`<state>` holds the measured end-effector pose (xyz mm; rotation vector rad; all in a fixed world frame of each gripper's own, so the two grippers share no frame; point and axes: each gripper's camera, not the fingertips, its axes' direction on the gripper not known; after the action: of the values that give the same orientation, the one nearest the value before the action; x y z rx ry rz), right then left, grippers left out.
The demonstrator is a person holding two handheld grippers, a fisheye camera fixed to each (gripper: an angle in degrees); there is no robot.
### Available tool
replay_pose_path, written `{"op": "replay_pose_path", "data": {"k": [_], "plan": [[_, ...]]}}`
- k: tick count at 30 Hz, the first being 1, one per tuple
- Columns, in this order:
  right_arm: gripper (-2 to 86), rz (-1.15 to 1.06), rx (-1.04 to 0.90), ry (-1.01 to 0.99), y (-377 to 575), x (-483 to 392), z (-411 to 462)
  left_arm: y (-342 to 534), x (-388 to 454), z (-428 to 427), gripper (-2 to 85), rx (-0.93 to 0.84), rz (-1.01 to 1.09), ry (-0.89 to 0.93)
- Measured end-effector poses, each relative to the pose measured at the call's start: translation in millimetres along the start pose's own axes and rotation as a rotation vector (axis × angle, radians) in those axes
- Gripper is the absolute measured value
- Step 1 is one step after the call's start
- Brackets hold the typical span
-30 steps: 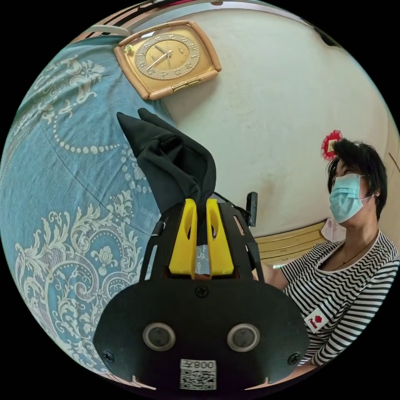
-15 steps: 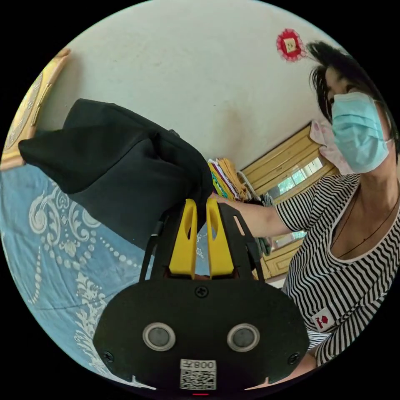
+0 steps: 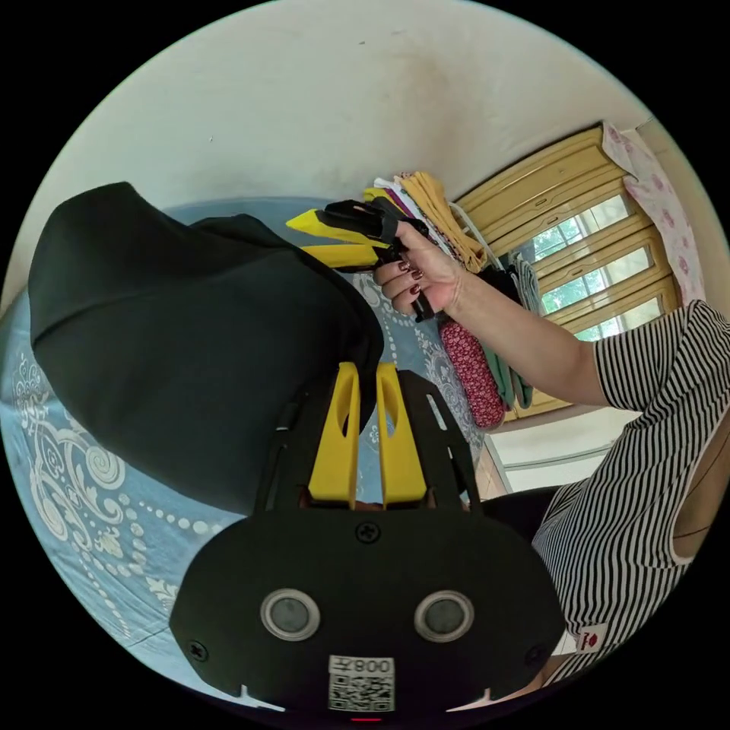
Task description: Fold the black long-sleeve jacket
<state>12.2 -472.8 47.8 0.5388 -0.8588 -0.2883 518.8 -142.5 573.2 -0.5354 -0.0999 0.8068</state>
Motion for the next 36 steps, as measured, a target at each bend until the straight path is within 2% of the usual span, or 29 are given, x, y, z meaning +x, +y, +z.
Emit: {"op": "replay_pose_path", "data": {"k": [3,8,14,18,26,31,36], "plan": [[12.0,-0.021,-0.021,0.045,0.1,7.6,-3.1,-33.4,26.6,-0.1,3.9,-0.037,0.038,-0.055],[12.1,-0.081,-0.067,0.298,4.5,5.1,-18.4,-78.5,74.7,2.4,3.8,-0.069,0.140,-0.150],[13.2,-0.060,-0.078,0.392,23.4,34.5,-35.0,-122.8,102.0,34.0,3.8,-0.126,0.143,-0.107],[14.0,-0.008,-0.057,0.414,33.4,65.3,-40.8,-143.7,102.1,69.5,3.9,-0.186,0.076,-0.078],[13.7,0.062,-0.006,0.360,73.0,114.6,-60.1,-151.3,106.2,91.9,5.2,-0.146,-0.041,-0.074],[14.3,0.070,0.011,0.361,110.8,123.4,-58.0,-144.8,120.3,92.5,7.7,-0.085,-0.032,-0.067],[15.0,0.088,-0.033,0.385,123.0,141.5,-35.2,-133.0,135.4,107.6,9.5,-0.073,-0.014,-0.137]]}}
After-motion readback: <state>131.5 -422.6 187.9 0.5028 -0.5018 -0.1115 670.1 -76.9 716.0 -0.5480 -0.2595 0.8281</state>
